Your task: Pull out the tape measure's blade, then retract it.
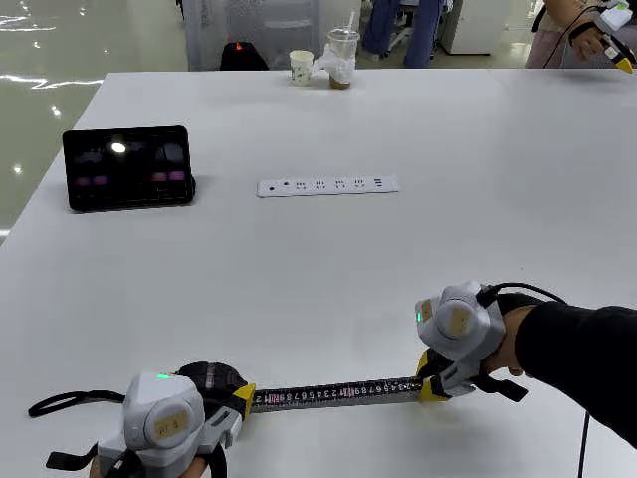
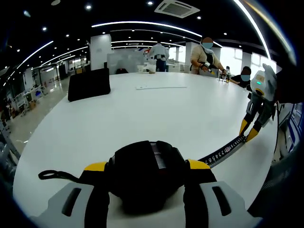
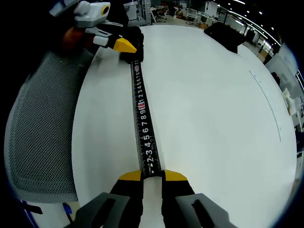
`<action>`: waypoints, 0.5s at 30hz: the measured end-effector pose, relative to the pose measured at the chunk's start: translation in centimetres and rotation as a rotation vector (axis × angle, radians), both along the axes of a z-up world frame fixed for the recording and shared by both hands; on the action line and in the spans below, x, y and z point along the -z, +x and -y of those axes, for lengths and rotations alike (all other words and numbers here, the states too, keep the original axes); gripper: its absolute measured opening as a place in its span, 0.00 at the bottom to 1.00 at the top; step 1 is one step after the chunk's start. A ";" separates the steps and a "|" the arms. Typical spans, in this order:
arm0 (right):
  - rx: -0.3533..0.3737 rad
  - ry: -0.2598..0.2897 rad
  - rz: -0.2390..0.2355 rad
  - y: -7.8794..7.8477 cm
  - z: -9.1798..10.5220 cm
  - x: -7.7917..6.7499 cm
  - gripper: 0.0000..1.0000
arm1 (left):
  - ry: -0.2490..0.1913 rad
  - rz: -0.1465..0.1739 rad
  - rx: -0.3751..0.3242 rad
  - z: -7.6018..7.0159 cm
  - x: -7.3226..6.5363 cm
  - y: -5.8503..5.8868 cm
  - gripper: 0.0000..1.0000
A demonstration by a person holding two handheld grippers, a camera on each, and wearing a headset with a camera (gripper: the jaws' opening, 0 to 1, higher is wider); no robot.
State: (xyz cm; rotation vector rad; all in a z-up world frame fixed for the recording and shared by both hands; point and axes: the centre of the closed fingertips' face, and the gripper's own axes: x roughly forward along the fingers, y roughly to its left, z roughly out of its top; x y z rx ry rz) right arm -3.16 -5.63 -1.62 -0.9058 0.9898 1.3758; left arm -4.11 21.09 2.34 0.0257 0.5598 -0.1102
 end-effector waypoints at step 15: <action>0.004 -0.006 0.009 -0.1 -0.7 0.0 0.11 | -0.010 -0.004 0.001 0.0 0.1 0.0 0.58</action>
